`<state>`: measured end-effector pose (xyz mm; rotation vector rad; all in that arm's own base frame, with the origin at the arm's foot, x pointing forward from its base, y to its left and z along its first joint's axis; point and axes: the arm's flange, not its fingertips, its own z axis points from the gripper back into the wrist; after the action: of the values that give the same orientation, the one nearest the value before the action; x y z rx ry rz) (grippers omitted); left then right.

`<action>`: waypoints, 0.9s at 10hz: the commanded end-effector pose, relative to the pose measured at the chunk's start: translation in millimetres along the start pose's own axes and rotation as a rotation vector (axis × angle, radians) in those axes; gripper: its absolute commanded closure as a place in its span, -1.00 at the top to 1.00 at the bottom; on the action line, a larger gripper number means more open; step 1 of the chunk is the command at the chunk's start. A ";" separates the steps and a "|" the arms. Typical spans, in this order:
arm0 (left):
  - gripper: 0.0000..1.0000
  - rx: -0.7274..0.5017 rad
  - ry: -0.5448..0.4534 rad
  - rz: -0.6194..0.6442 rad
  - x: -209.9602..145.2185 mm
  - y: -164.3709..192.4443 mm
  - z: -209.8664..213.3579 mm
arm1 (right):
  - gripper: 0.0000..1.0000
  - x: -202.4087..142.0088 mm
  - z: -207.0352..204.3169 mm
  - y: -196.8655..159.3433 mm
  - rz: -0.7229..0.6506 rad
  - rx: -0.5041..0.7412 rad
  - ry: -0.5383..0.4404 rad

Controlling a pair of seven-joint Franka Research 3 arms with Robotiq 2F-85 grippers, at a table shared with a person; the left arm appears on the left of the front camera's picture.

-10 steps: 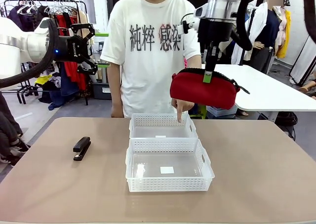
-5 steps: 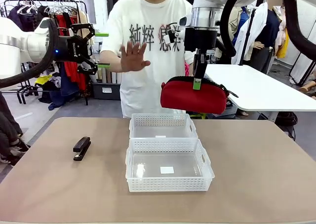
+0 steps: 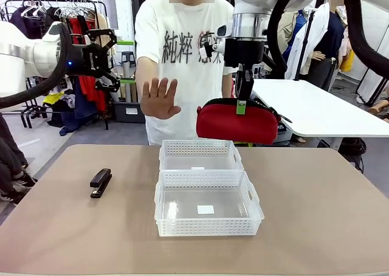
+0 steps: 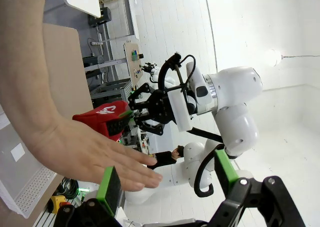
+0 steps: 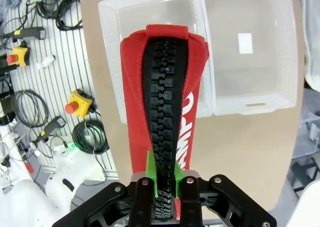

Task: Distribute items into two baskets.
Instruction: Move the picked Pencil pouch towards the Organizing basket indicated by the person, stopping as directed.

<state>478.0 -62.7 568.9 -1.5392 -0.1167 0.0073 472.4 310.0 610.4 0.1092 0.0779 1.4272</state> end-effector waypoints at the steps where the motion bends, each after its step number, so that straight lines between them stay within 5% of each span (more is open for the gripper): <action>1: 1.00 -0.002 -0.001 -0.004 -0.7 -2.1 0.5 | -1.00 -0.3 1.4 0.7 0.000 -0.004 -0.001; 9: 1.00 -0.002 -0.001 -0.004 -0.7 -2.1 0.5 | -1.00 -0.3 1.4 0.7 0.000 -0.004 -0.001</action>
<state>478.0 -62.7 568.9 -1.5392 -0.1167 0.0073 472.6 310.0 610.0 0.1095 0.0788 1.4263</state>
